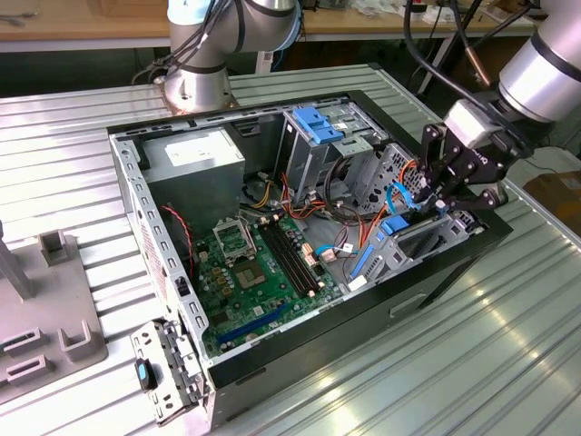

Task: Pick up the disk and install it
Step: 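Insert the first disk wire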

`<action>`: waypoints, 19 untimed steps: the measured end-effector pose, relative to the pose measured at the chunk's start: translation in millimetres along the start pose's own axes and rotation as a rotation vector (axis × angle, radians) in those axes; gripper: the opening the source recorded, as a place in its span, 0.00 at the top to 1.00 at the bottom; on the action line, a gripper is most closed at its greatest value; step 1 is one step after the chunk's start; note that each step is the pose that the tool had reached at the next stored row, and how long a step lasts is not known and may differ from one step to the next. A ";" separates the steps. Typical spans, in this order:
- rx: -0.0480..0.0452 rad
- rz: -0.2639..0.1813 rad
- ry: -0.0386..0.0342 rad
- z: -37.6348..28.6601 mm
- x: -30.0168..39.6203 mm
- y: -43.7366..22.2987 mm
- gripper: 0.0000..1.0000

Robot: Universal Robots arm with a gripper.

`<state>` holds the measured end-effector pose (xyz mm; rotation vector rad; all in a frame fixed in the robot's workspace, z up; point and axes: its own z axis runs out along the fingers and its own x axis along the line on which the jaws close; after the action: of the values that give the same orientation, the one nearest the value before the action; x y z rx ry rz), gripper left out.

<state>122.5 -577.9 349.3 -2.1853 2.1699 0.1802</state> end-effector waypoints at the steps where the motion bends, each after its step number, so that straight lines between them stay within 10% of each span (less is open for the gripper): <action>1: 0.0004 0.000 -0.0009 -0.7 -0.1 0.0 0.76; 8: 0.0039 -0.003 -0.0031 -23.6 -3.0 1.0 0.76; 19: 0.0039 -0.003 -0.0031 -27.4 -3.4 1.2 0.76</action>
<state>122.4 -577.9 377.0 -2.1845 2.1635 0.1789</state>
